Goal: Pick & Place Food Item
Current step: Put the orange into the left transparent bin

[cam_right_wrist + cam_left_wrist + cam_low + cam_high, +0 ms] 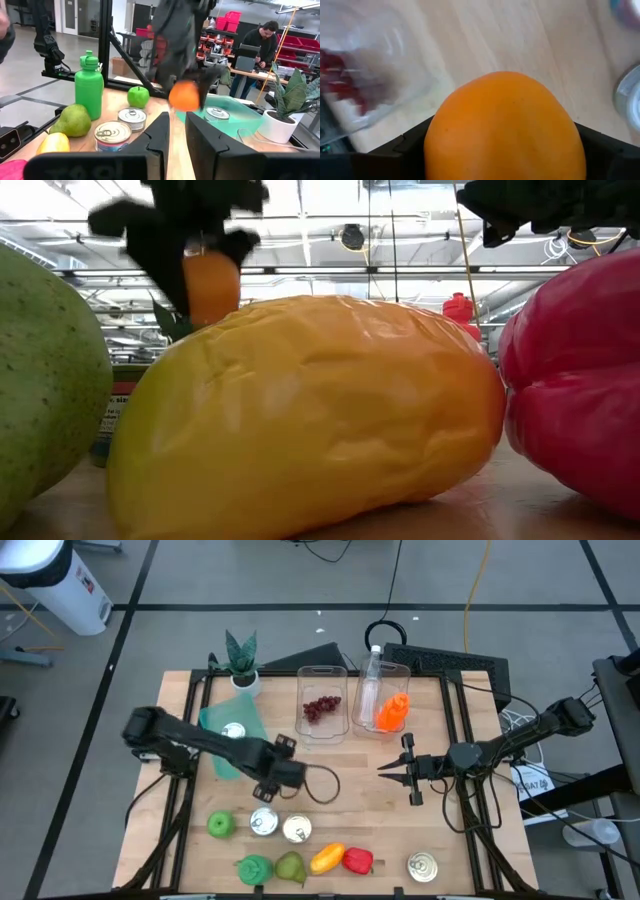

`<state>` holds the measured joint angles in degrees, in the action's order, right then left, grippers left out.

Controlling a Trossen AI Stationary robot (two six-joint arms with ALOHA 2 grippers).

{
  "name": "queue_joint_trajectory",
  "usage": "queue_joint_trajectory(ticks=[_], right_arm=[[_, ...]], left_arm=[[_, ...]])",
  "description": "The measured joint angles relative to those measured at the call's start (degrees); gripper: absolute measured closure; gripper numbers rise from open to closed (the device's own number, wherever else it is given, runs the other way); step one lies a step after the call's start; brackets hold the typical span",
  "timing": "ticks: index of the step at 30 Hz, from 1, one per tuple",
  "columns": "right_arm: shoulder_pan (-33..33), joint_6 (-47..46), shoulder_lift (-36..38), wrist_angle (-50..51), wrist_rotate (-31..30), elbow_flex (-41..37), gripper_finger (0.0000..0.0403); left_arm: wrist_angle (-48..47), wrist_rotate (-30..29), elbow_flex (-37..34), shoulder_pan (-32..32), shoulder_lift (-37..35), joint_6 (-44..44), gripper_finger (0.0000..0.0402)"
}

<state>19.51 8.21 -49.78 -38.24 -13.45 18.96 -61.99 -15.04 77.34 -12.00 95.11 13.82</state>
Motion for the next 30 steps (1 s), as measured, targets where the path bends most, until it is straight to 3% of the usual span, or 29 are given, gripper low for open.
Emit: queue_joint_trajectory(ticks=[3,8,14,19,25,30], right_arm=[[0.0,0.0,0.0,0.3,0.0,0.0,0.0353],[0.0,0.0,0.0,0.4,0.0,0.0,0.0353],[0.0,0.0,0.0,0.8,0.0,0.0,0.0353],[0.0,0.0,0.0,0.8,0.0,0.0,0.0353],[0.0,0.0,0.0,0.7,0.0,0.0,0.0353],[0.0,0.0,0.0,0.3,0.0,0.0,0.0353]], left_arm=[[3.5,0.7,-1.1,1.4,-8.2,0.4,0.0066],[14.3,8.2,-8.1,4.8,-23.6,1.8,0.0052],[30.6,11.1,-25.8,8.4,-43.2,-1.6,0.007],[43.7,13.4,-40.7,10.2,-56.9,-10.0,0.0055],[50.6,11.5,-51.7,10.5,-65.6,-21.5,0.0055],[51.8,2.4,-52.8,11.2,-64.2,-30.3,0.0074]])
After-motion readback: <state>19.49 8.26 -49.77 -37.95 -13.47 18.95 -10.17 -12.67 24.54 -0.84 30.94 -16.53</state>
